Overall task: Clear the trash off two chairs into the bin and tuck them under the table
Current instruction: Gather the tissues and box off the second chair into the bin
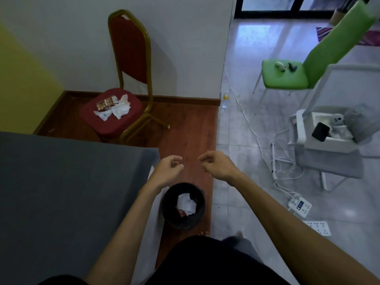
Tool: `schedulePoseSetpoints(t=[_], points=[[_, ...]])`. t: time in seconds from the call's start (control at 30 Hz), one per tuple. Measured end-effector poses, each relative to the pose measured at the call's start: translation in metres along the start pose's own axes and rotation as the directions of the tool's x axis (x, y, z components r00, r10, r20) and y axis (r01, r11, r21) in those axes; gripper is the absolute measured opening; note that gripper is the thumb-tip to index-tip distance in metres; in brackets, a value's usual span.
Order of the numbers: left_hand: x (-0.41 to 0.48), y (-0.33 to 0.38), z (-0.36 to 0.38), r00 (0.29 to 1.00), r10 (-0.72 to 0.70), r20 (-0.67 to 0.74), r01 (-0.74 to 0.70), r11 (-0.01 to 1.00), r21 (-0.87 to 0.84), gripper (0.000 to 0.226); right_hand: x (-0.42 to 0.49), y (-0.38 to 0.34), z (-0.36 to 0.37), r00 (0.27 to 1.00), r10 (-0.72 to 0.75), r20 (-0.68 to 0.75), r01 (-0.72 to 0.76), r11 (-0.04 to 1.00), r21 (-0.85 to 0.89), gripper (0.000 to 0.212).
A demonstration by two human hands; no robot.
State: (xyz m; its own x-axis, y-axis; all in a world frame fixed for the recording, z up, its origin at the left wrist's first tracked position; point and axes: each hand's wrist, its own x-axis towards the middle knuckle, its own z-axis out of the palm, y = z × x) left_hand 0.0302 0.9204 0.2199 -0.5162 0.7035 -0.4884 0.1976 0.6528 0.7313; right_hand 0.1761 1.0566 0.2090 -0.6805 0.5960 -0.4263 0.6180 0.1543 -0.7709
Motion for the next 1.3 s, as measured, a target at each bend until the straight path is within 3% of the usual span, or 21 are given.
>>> schedulePoseSetpoints(t=[0.27,0.47,0.53,0.67,0.97,1.3], points=[[0.127,0.007,0.038,0.986,-0.092,-0.140,0.063,0.979,-0.195,0.031,0.147,0.054,-0.045,0.998,-0.044,0.051,0.041,0.998,0.055,0.018],[0.221,0.007,0.081,0.937,-0.183,-0.298,0.084,0.945,-0.316,0.031,0.254,0.086,-0.086,0.959,-0.169,0.228,0.178,0.984,-0.018,0.020],[0.232,0.019,0.090,0.934,-0.215,-0.284,0.117,0.938,-0.327,0.030,0.273,0.083,-0.097,0.949,-0.161,0.272,0.168,0.986,-0.003,0.019],[0.235,0.038,0.080,0.919,-0.248,-0.308,0.115,0.913,-0.392,0.029,0.309,0.052,-0.102,0.902,-0.181,0.391,0.204,0.979,-0.016,0.022],[0.247,0.027,-0.007,0.759,-0.428,-0.490,0.170,0.858,-0.485,0.036,0.398,-0.054,-0.050,0.777,-0.294,0.556,0.356,0.934,-0.005,0.014],[0.260,0.060,-0.147,0.666,-0.521,-0.535,0.168,0.803,-0.572,0.029,0.449,-0.207,-0.013,0.730,-0.221,0.647,0.332,0.942,-0.053,0.011]])
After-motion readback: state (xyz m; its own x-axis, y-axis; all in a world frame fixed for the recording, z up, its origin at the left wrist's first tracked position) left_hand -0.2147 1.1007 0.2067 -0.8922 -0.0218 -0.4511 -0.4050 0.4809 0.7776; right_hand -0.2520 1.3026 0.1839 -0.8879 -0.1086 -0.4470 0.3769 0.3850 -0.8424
